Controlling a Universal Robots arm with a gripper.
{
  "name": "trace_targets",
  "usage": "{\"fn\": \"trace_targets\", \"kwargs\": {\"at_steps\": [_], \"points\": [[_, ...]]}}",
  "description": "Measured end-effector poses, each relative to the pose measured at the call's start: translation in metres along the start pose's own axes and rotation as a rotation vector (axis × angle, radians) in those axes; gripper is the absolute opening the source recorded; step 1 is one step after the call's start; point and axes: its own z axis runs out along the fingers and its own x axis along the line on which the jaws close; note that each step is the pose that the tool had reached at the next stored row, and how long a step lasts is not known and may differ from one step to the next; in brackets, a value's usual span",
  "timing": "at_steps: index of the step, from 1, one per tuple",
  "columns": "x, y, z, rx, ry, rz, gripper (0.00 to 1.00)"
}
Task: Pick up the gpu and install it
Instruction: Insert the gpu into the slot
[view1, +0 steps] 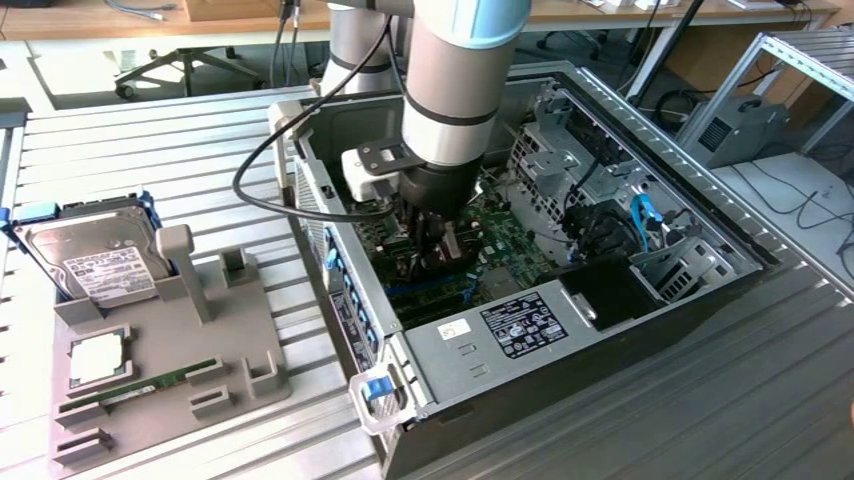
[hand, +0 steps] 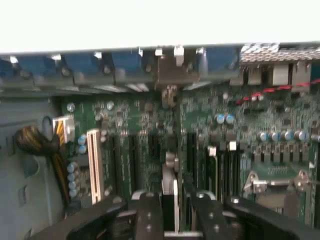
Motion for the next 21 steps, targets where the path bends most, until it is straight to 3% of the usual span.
{"fn": "trace_targets", "kwargs": {"at_steps": [11,14,15,21], "points": [[0.0001,0.0,-0.0002,-0.0003,0.0005,0.0,0.27],[0.0001,0.0,-0.0003,-0.0003,0.0006,0.0,0.28],[0.0001,0.0,-0.0003,-0.0003,0.0006,0.0,0.34],[0.0,-0.0001,-0.0004,-0.0003,0.0005,0.0,0.34]]}}
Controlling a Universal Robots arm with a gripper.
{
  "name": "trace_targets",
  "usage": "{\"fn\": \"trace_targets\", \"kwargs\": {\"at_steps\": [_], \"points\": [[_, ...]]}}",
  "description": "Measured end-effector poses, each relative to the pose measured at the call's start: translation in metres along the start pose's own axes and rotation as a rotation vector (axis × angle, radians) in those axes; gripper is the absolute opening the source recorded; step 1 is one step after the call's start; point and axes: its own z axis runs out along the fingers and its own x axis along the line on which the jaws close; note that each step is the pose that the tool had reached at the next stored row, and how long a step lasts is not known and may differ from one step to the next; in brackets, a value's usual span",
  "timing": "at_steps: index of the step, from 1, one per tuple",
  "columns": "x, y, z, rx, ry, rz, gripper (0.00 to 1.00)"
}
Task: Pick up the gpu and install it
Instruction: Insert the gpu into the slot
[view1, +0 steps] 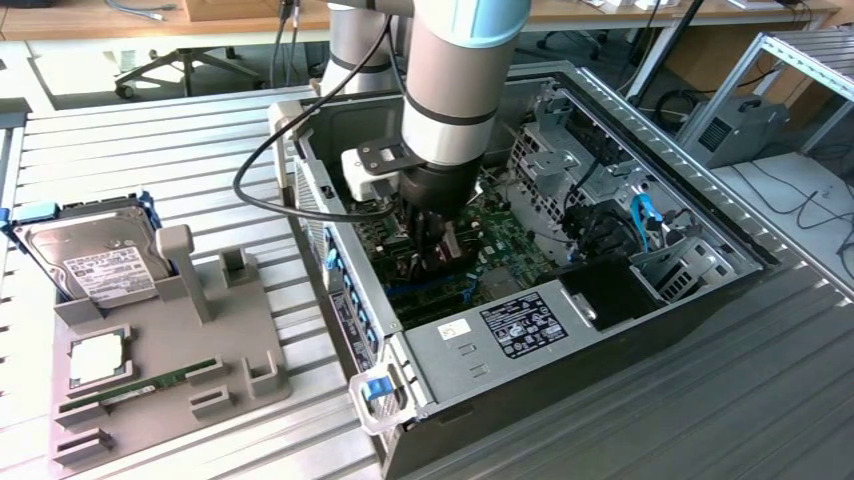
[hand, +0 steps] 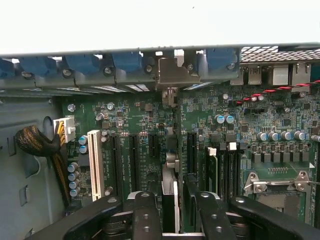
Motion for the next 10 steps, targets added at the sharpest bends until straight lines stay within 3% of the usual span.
{"fn": "trace_targets", "kwargs": {"at_steps": [2,10], "points": [[-0.001,-0.0003,-0.0034,0.0,0.001,0.0,0.34],[-0.008,-0.001,-0.0394,0.0002,0.0075,0.0,0.34]]}}
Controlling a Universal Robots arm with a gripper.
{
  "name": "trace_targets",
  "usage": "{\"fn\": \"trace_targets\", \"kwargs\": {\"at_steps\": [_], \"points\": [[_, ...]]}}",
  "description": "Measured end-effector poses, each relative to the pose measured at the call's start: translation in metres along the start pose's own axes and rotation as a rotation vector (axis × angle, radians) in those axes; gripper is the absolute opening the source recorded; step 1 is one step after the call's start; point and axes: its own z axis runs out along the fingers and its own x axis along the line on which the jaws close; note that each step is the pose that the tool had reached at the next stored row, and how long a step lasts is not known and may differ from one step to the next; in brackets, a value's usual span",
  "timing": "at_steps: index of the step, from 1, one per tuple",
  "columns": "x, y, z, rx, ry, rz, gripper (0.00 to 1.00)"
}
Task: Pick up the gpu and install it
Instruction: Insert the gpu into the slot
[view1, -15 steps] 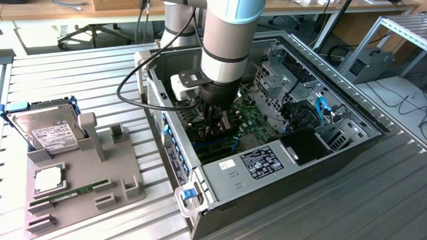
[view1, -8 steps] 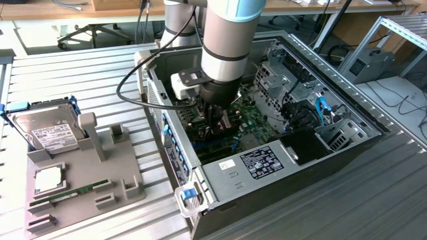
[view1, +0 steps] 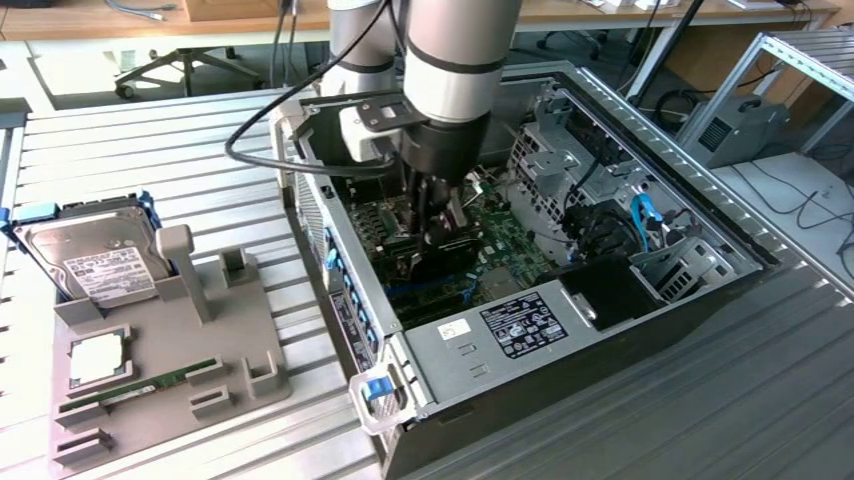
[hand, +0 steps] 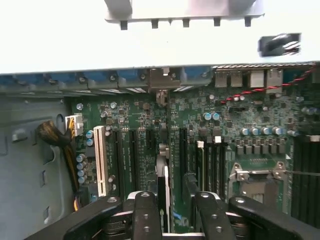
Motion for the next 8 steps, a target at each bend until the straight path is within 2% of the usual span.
{"fn": "trace_targets", "kwargs": {"at_steps": [2,3,5,8], "points": [[0.0,-0.0007,-0.0026,0.0002,-0.0001,0.0,0.34],[-0.001,-0.0051,-0.0027,-0.0021,0.0004,-0.001,0.26],[-0.001,-0.0161,-0.0023,-0.0101,0.0005,-0.005,0.11],[-0.001,-0.0256,-0.0019,-0.0202,0.0008,-0.007,0.11]]}}
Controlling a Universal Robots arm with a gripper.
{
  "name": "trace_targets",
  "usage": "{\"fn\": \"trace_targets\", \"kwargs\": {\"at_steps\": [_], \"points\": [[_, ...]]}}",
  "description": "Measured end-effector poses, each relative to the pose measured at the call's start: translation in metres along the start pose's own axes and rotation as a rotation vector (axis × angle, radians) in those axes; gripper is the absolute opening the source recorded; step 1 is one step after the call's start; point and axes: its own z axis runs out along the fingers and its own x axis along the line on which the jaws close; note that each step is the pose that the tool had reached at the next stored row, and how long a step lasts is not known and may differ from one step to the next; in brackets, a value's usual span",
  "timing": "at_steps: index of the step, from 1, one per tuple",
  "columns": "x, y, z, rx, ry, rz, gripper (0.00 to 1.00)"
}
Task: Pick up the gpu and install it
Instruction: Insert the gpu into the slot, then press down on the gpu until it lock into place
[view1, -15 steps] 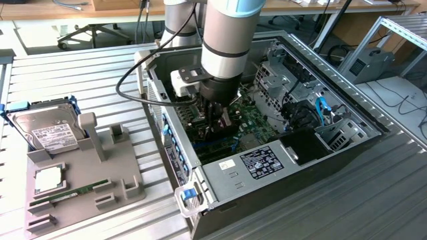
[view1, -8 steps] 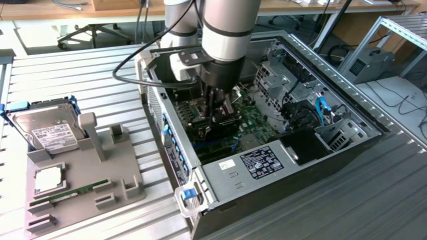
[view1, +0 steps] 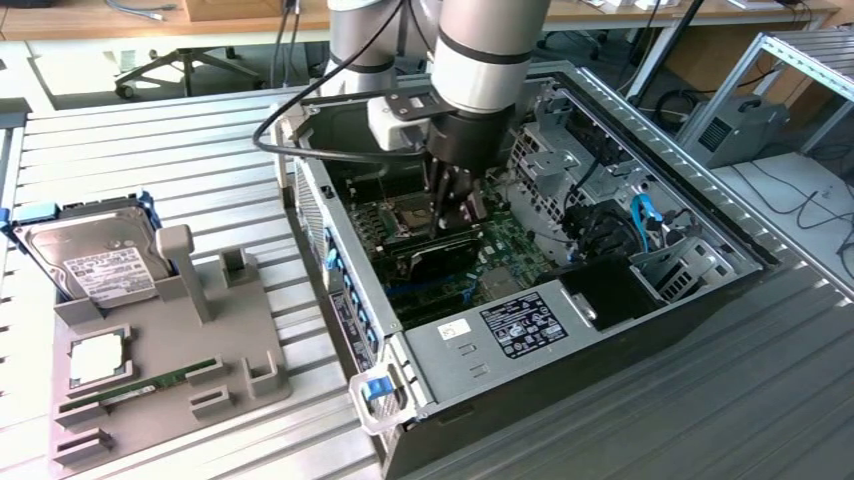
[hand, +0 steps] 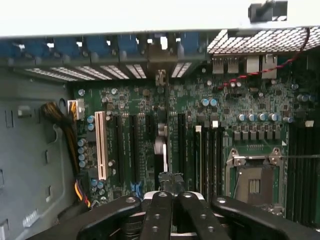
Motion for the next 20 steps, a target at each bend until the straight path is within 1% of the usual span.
{"fn": "trace_targets", "kwargs": {"at_steps": [2,4,6,13,14,15,17,20], "points": [[0.0,-0.0071,0.0001,-0.0085,0.0002,-0.002,0.11],[0.0,-0.0112,0.0002,-0.0134,0.0002,-0.003,0.11],[0.0,-0.0122,0.0002,-0.0148,0.0003,-0.003,0.11],[0.0,-0.0122,0.0002,-0.0149,0.0004,-0.003,0.11],[0.0,-0.0116,0.0004,-0.0149,0.0009,-0.003,0.11],[0.0,-0.0086,0.0011,-0.0149,0.0017,-0.003,0.11],[0.0,0.0017,0.0034,-0.0148,0.0023,-0.003,0.11],[0.0,0.011,0.0056,-0.0149,0.0046,-0.003,0.11]]}}
